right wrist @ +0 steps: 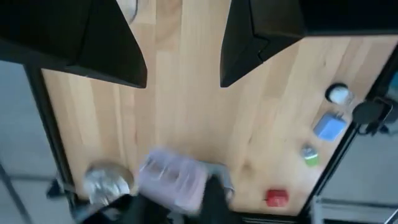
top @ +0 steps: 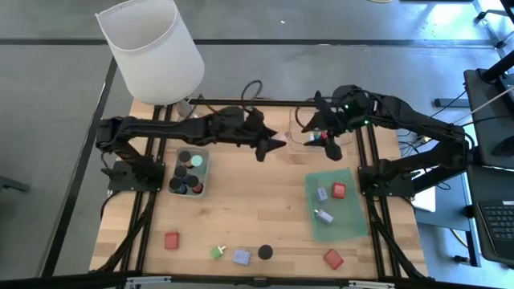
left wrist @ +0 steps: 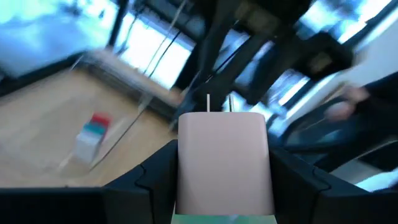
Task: Pick & Place Office items
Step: Put the pink charger adapter into the green bin
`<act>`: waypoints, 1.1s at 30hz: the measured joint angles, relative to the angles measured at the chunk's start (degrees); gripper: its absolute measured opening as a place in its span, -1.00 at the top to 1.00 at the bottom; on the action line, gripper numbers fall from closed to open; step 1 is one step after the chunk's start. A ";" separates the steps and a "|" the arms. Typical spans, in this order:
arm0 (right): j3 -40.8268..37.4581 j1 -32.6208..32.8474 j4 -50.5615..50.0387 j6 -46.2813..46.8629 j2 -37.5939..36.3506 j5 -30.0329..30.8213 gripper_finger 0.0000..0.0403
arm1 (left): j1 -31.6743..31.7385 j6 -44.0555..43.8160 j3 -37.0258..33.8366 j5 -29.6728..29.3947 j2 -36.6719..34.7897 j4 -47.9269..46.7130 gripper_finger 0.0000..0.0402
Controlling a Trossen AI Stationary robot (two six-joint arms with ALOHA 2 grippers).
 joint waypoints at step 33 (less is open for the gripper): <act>0.04 15.48 32.78 -12.02 5.02 3.69 -0.03 | -6.41 -2.78 -0.02 6.26 -3.85 15.41 0.05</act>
